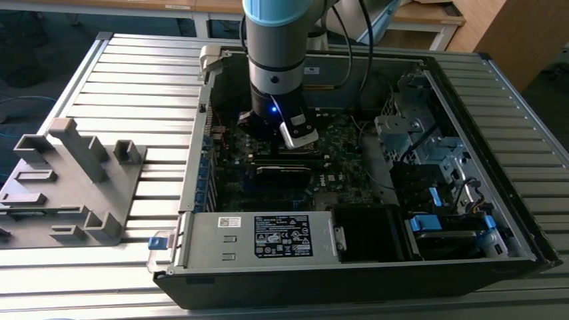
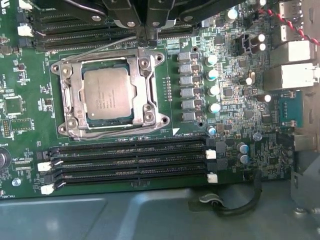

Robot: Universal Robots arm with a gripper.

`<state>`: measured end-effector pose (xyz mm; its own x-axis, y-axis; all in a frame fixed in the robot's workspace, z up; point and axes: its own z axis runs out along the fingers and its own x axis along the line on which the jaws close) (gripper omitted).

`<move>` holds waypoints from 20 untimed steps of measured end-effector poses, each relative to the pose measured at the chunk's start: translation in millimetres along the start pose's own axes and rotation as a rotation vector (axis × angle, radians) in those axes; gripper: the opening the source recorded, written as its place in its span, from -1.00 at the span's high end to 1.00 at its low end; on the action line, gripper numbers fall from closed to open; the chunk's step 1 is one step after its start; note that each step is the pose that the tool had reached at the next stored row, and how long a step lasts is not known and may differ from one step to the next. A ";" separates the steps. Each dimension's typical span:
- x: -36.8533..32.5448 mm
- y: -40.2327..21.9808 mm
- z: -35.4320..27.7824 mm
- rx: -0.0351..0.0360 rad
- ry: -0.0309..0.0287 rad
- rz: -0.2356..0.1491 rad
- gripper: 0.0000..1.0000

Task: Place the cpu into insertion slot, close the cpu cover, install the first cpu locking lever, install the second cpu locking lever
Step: 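Install the second cpu locking lever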

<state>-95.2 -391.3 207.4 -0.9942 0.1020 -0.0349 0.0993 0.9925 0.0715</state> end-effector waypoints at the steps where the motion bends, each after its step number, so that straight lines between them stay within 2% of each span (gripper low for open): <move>1: 0.0 0.0 -0.1 -0.0001 -0.0001 0.000 0.79; 3: -0.1 0.0 -0.3 -0.0004 -0.0001 0.000 0.79; 4: -0.1 -0.1 -0.4 -0.0034 0.0004 0.000 0.79; 5: -0.1 -0.1 -0.4 -0.0107 0.0011 0.000 0.79; 7: 0.0 -0.1 0.2 -0.0344 0.0034 0.001 0.79; 8: 0.0 -0.1 0.5 -0.0424 0.0042 0.002 0.79; 13: 0.1 -0.5 3.2 -0.0511 0.0047 0.002 0.79; 20: 0.6 -0.9 7.1 -0.0737 0.0069 0.003 0.79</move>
<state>-95.5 -391.7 200.3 -0.9942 0.1042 -0.0277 0.0991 0.9845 0.1449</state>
